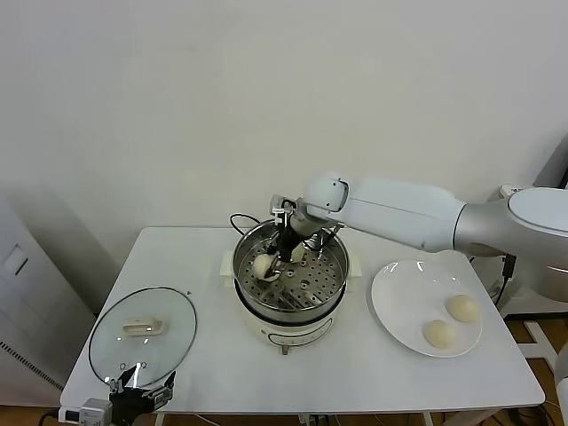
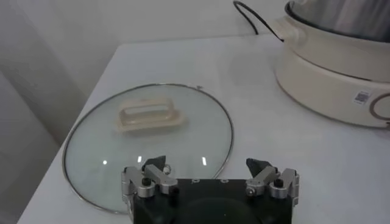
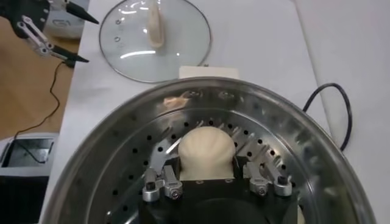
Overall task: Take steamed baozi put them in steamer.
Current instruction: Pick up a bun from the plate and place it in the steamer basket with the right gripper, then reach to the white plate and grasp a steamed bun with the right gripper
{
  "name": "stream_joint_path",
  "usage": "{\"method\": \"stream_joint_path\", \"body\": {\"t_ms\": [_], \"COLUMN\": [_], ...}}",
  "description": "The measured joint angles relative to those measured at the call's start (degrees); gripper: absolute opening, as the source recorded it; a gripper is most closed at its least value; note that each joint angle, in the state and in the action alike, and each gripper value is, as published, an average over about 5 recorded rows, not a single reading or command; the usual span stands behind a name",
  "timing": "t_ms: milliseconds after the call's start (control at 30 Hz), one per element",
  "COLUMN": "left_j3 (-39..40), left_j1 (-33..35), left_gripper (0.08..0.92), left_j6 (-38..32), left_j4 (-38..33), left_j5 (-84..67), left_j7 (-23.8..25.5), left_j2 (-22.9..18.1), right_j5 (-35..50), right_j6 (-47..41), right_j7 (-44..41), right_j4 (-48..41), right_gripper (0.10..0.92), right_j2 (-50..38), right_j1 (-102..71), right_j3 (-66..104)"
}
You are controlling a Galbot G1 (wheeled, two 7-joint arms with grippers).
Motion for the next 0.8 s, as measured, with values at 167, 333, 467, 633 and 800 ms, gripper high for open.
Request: {"method": "stream_joint_path", "body": {"t_ms": [167, 333, 467, 633, 800], "left_j3": [-0.1, -0.1, -0.1, -0.1, 0.0], "left_j1": [0.1, 0.1, 0.1, 0.2, 0.3], "left_gripper": [0.823, 0.823, 0.823, 0.823, 0.823], "left_j6": [-0.2, -0.2, -0.2, -0.2, -0.2], "left_j4": [0.1, 0.2, 0.2, 0.0, -0.4], "left_j5": [0.0, 0.0, 0.0, 0.0, 0.0], "left_j7": [0.0, 0.0, 0.0, 0.0, 0.0], "left_j2": [0.0, 0.0, 0.0, 0.1, 0.2], "right_j5": [-0.3, -0.7, -1.8, -4.7, -8.8], "right_j6": [0.1, 0.3, 0.9, 3.0, 6.0], "right_j7": [0.6, -0.3, -3.1, -8.9, -15.3], "right_j4": [-0.2, 0.2, 1.1, 2.6, 4.6], "right_gripper": [0.653, 0.781, 0.82, 0.823, 0.823], "right_j2": [0.1, -0.9, -2.9, -7.7, -14.3], "right_j1": [-0.5, 0.3, 2.5, 7.0, 11.4], "right_j3": [0.5, 0.8, 0.4, -0.9, -2.5]}}
